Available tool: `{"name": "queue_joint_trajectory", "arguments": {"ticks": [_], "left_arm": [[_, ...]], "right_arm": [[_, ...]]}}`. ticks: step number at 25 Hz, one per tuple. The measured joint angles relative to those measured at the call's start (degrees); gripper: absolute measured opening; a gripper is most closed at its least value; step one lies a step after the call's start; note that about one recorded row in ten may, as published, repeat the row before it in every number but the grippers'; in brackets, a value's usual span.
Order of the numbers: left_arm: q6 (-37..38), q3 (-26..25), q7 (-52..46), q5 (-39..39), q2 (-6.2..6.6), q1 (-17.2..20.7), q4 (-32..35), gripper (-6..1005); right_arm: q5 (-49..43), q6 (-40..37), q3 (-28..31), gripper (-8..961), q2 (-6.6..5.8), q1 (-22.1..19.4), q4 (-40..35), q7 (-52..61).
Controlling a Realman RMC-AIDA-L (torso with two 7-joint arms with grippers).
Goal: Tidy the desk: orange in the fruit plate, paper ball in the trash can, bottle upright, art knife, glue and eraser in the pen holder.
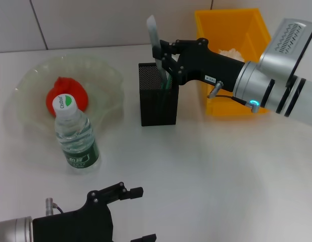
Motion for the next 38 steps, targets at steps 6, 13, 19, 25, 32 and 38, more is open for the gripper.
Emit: {"name": "queue_joint_trajectory", "arguments": {"ticks": [6,13,19,25,32,38], "left_arm": [[0.0,0.0,-0.2,0.0,-0.04,0.1,-0.1,864],[-0.1,0.0,-0.3,0.0,-0.11,0.2,-0.1,864],[0.0,0.0,-0.4,0.0,-0.07,0.2,-0.1,864],[0.0,0.0,-0.4,0.0,0.01,0.2,-0.1,864],[0.0,0.0,-0.4,0.0,0.07,0.2,-0.1,864],[0.0,-0.1,-0.4,0.0,0.18,0.3,-0.1,864]], "right_arm": [[0.0,2.6,-1.2,165,0.00,1.3,0.8,0.0],[0.1,4.4,-2.3,174,0.00,2.6,2.0,-0.1],[0.1,4.5,-3.5,182,-0.01,2.3,2.2,-0.1],[0.1,4.5,-3.2,189,-0.01,2.1,2.2,-0.1],[1.1,2.2,-2.8,411,-0.06,1.3,1.6,0.6],[3.9,-7.8,-2.6,641,-0.84,-7.0,-7.6,7.4]]}}
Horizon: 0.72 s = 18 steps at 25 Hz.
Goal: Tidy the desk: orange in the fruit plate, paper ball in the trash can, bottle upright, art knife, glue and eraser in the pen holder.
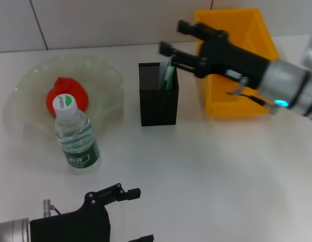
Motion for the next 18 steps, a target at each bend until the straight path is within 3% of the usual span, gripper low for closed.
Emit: {"name": "queue_joint_trajectory", "arguments": {"ticks": [1,2,5,6,7,11,18], "left_arm": [[0.1,0.0,0.0,0.0,0.09,0.1,0.1,864],[0.1,0.0,0.0,0.0,0.09,0.1,0.1,864],[0.3,0.0,0.0,0.0,0.19,0.0,0.1,864],[0.6,-0.1,-0.1,0.0,0.21,-0.3,0.1,864],[0.6,-0.2,-0.3,0.0,0.22,-0.3,0.1,864],[0.5,-0.9,-0.7,0.0,0.24,-0.5,0.2,864],[0.6,-3.0,-1.7,0.0,0.10,-0.6,0.0,864]], "right_arm": [[-2.5,-3.2,0.2,673,-0.37,-4.8,-6.6,4.7],[-2.5,-3.2,0.2,704,-0.37,-4.8,-6.6,4.7],[-9.2,-8.4,2.3,799,-1.08,-10.2,-13.2,10.0],[-16.0,-13.4,6.4,804,-1.33,-12.1,-14.9,11.6],[-16.0,-13.4,6.4,809,-1.33,-12.1,-14.9,11.6],[-31.6,-23.9,17.0,828,-1.37,-14.3,-14.0,10.8],[-44.2,-31.3,20.8,838,-0.93,-16.7,-10.1,2.3]]}}
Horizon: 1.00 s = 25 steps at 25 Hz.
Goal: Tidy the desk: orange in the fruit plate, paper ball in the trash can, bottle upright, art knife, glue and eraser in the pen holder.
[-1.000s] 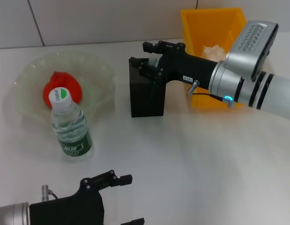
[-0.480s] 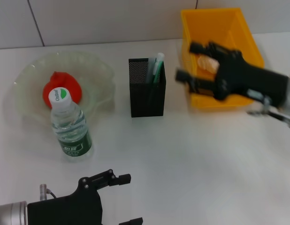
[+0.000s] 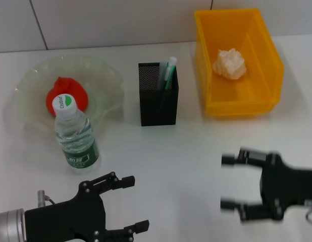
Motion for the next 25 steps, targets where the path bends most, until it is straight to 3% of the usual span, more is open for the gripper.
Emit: {"name": "queue_joint_trajectory", "arguments": {"ticks": [7,25], "left_arm": [[0.0,0.4,-7.7,0.0,0.73,-1.6,-0.2,864],[-0.3,-0.1,-8.7,0.0,0.89,-2.5,-0.8,864]], "right_arm": [[-4.5,1.2,0.1,839,0.13,-0.2,4.0,-3.6],[-4.7,4.2,0.2,838,0.79,1.6,4.7,-2.6]]}}
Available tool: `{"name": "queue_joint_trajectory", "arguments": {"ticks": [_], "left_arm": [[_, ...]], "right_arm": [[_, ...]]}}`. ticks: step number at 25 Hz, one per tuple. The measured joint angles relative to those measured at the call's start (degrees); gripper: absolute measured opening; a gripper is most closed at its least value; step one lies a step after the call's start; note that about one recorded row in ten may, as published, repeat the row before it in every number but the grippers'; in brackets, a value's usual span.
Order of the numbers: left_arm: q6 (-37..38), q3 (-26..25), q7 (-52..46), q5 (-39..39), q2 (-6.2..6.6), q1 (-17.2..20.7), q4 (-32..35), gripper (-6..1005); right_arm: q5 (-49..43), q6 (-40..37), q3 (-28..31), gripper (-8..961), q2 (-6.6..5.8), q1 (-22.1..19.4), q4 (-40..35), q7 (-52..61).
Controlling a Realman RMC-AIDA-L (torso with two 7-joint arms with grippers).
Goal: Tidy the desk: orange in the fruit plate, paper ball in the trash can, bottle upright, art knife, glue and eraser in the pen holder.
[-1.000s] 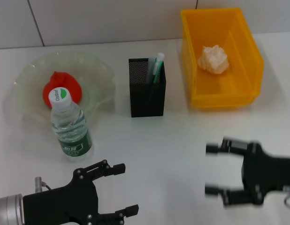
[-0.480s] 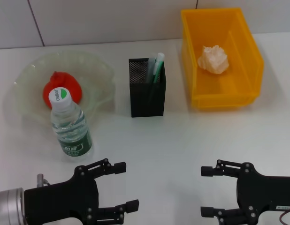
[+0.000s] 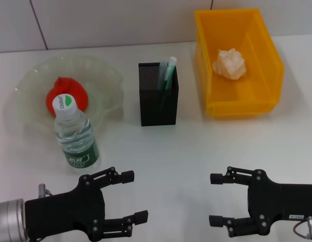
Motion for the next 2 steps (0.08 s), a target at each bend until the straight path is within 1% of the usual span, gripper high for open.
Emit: {"name": "queue_joint_trajectory", "arguments": {"ticks": [2], "left_arm": [[0.0,0.0,0.0,0.0,0.01,0.0,0.0,864]], "right_arm": [[0.0,0.2,0.0,838,0.01,0.4,0.3,0.3]]}}
